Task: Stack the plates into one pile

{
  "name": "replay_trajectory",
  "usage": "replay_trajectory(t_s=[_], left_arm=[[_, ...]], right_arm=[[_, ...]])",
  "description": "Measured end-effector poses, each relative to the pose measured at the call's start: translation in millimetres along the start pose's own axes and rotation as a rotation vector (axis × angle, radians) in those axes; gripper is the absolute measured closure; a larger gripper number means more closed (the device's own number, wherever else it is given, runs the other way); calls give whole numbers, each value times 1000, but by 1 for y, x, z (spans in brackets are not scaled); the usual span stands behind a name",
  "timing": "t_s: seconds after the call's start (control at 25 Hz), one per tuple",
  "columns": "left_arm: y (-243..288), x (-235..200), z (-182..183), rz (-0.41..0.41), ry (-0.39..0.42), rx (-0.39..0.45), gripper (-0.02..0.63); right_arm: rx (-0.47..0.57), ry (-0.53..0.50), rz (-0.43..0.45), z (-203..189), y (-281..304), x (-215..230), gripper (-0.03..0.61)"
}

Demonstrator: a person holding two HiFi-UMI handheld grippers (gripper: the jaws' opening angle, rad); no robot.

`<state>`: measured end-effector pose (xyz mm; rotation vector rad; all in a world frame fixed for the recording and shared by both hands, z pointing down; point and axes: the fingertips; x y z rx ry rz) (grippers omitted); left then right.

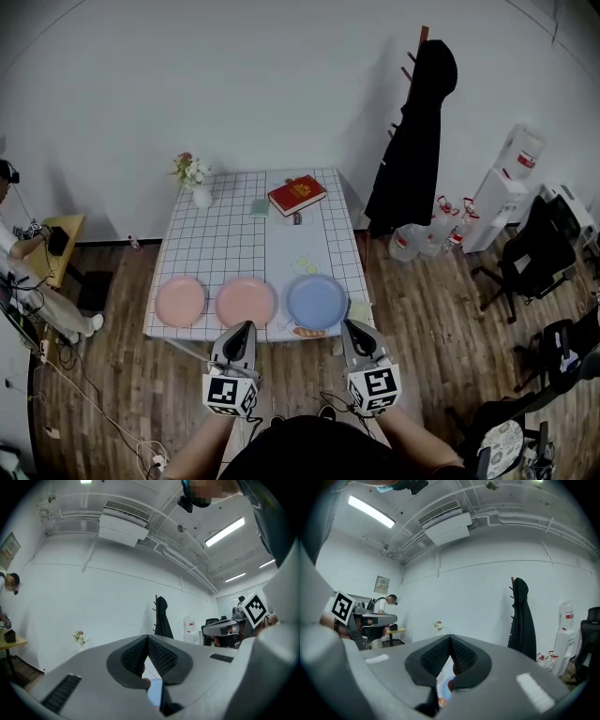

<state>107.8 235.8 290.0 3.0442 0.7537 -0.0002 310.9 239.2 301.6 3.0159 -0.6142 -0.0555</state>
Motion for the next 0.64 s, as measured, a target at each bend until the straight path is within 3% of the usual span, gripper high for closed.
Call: replay_trajectory(t_s=[0.64], left_arm=[[-14, 5, -3, 1, -5, -14, 618]], right_arm=[[-16, -42, 18, 1, -12, -10, 572]])
Point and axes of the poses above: the fingertips, and each gripper's own axes: y forward along the fingers, x to its right, z out of its top, and after that the axes turned 2 degrees about -z, right-handed
